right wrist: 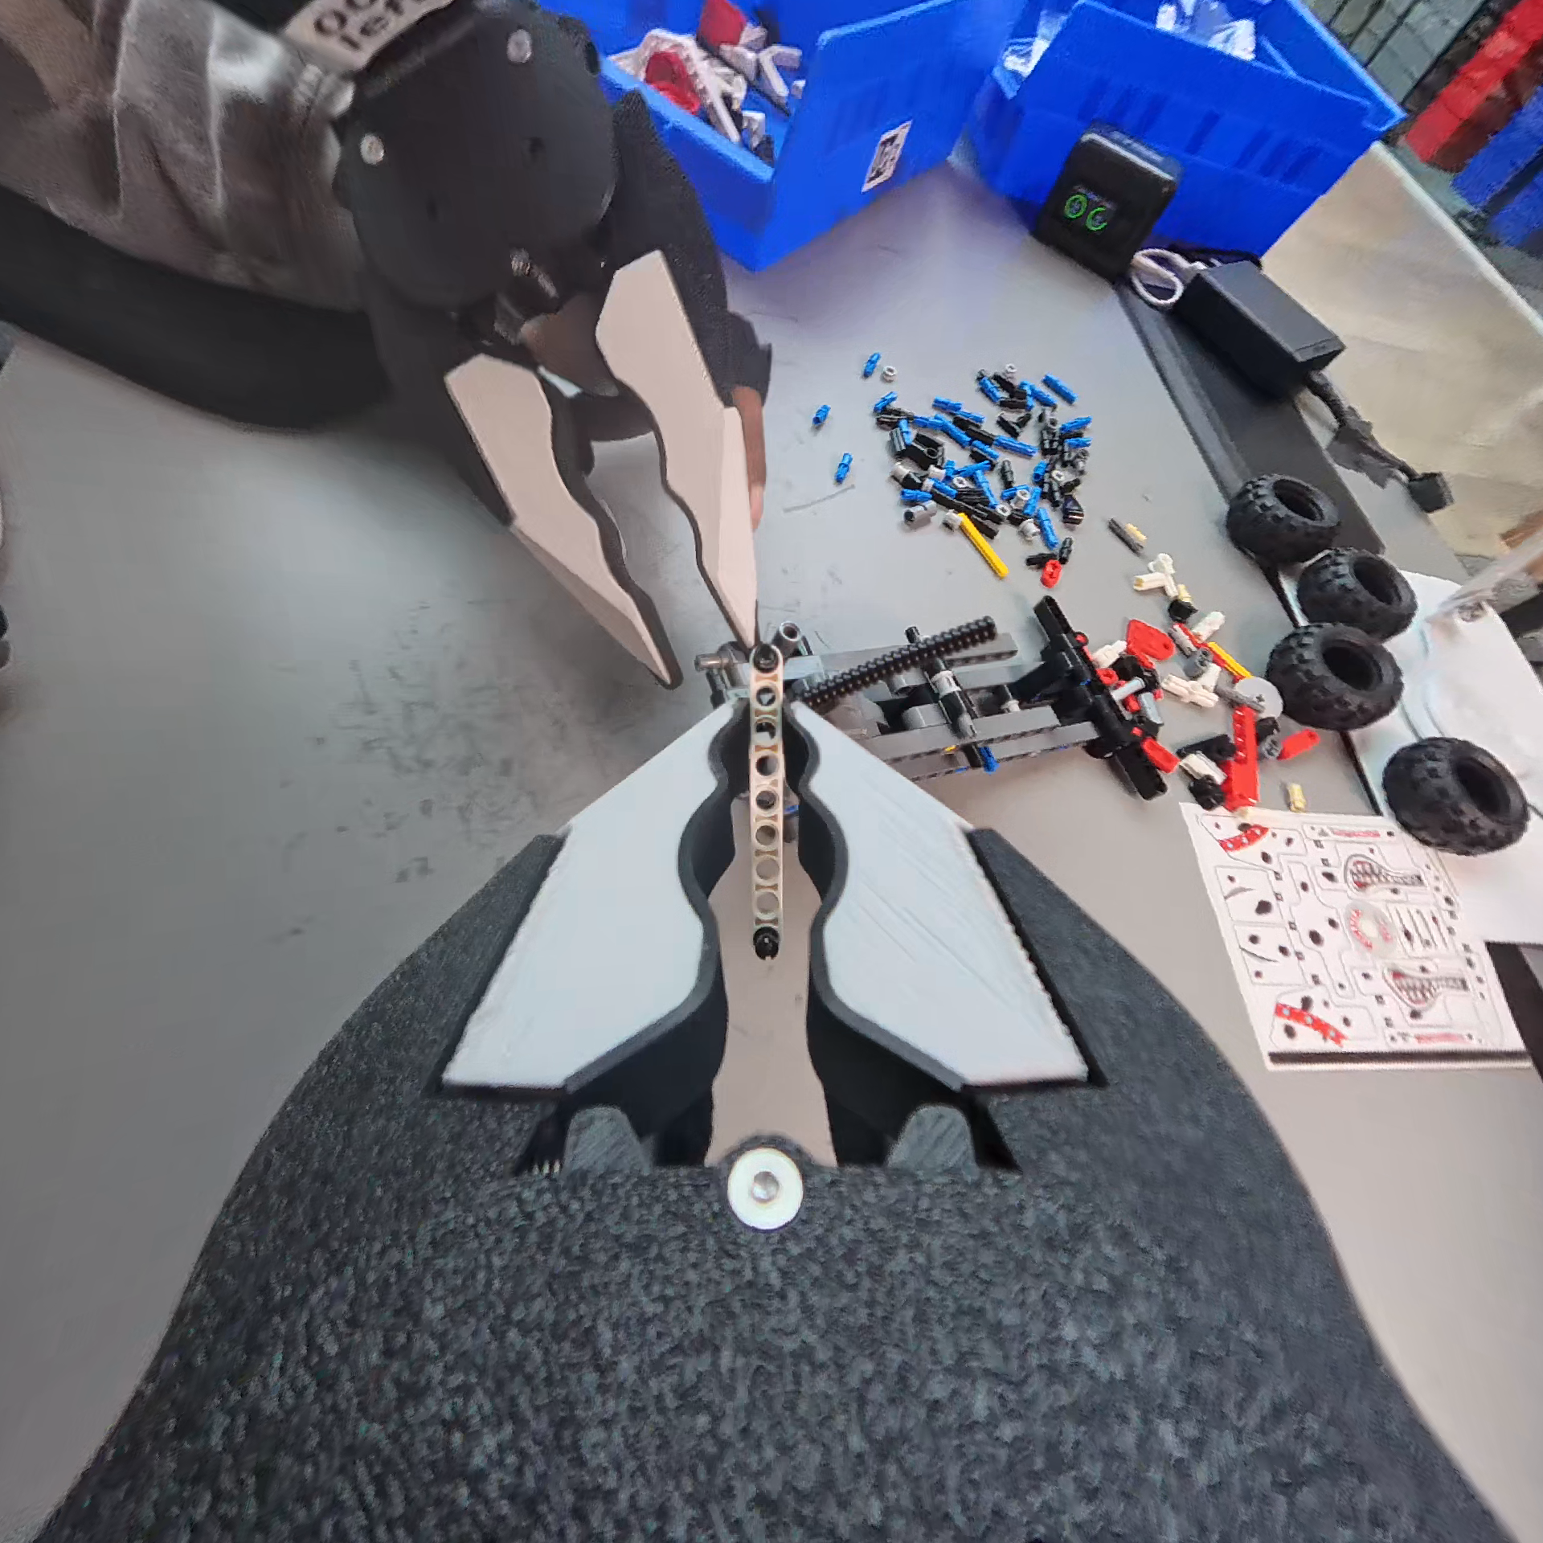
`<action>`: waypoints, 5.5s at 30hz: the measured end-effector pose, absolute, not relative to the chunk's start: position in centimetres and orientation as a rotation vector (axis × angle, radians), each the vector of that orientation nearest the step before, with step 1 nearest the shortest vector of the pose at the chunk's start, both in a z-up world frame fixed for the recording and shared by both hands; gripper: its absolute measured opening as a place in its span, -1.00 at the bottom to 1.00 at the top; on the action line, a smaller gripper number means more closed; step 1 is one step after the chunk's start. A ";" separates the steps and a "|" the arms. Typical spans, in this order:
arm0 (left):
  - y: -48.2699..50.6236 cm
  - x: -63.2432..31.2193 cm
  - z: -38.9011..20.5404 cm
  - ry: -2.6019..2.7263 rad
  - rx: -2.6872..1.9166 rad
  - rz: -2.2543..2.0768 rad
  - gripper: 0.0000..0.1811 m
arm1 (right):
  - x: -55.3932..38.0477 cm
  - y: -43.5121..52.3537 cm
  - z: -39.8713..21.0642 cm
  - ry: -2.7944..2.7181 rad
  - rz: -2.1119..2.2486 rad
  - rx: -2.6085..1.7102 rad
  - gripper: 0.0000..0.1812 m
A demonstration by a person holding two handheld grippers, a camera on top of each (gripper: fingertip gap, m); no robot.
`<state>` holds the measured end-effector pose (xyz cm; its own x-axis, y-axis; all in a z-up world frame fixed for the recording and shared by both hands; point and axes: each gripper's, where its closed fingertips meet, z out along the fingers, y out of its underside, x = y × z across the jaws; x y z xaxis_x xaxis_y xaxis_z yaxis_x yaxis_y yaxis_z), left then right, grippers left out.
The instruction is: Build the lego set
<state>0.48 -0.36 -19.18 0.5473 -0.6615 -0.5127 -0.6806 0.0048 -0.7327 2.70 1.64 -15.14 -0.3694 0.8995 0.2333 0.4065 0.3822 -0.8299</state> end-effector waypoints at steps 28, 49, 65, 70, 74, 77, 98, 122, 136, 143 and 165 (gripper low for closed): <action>-0.3 2.7 -18.3 0.940 -1.790 -0.321 -0.82 | 2.9 0.7 -15.8 -2.192 0.824 -1.062 -0.92; 2.1 2.1 -19.5 1.118 -1.581 0.528 -0.80 | 3.5 3.1 -13.9 -1.865 1.012 -1.127 -0.93; 0.3 3.1 -14.0 0.823 -1.708 -0.371 -0.93 | 3.1 0.4 -11.6 -2.057 1.037 -1.072 -0.93; -1.2 3.2 -12.9 0.824 -1.680 -0.451 -0.93 | 2.8 -1.5 -11.2 -2.222 1.142 -1.128 -0.93; -1.9 3.0 -12.7 0.836 -1.668 -0.459 -0.93 | 2.3 -2.3 -11.3 -2.299 1.126 -1.153 -0.93; -2.0 2.7 -12.6 0.835 -1.663 -0.461 -0.93 | 2.1 -2.3 -11.3 -2.349 1.052 -1.158 -0.93; -2.0 3.0 -16.8 0.907 -1.741 -0.497 -0.92 | 2.3 -2.1 -16.0 -2.539 0.774 -1.093 -0.92; -0.1 2.6 -20.4 0.793 -1.983 -0.262 -0.69 | 3.3 0.7 -16.3 -2.085 1.125 -1.181 -0.92; -0.4 3.2 -20.2 0.775 -1.994 -0.354 -0.72 | 3.9 0.0 -15.8 -2.030 1.198 -1.181 -0.92; -1.0 3.3 -20.4 0.813 -1.987 -0.336 -0.66 | 3.7 -1.8 -16.8 -2.289 0.981 -1.089 -0.92; -0.7 3.6 -20.2 0.781 -2.010 -0.397 -0.63 | 3.4 -2.3 -17.5 -2.390 0.891 -1.101 -0.92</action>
